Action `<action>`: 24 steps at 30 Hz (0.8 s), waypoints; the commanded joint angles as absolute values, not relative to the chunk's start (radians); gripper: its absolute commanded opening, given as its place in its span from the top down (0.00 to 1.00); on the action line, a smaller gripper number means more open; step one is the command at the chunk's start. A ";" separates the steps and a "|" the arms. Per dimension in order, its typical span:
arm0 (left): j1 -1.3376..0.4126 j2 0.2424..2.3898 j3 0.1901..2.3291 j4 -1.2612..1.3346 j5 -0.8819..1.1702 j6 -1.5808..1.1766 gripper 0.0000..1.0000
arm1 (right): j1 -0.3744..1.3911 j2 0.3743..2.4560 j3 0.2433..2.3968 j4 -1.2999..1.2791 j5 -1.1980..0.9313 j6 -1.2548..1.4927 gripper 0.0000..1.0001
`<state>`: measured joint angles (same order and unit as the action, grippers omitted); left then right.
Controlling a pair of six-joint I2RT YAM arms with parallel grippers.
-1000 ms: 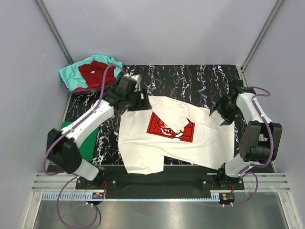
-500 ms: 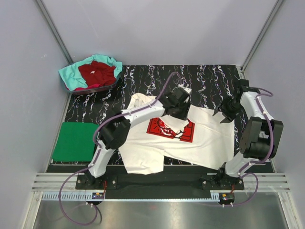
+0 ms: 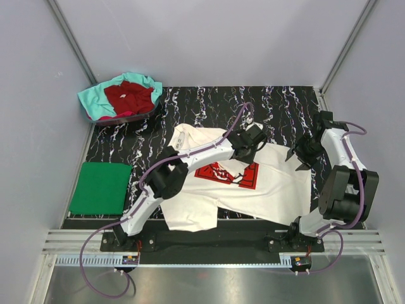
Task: Fold and stack the t-shirts
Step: Flatten the tshirt out
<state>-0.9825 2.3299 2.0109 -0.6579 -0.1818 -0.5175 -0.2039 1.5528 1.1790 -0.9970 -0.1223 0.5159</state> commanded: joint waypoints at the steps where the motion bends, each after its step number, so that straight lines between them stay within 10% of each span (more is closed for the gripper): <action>1: -0.980 2.333 2.051 -0.707 -0.284 -0.535 0.66 | -0.202 1.506 1.163 -1.009 -0.121 0.497 0.40; 24: -0.989 2.382 2.040 -0.719 -0.238 -0.561 0.66 | -0.207 1.494 1.132 -0.989 -0.152 0.488 0.40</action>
<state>-0.9836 2.3711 2.0098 -0.7227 -0.2386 -0.5510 -0.2039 1.5330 1.1324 -0.9928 -0.1261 0.5022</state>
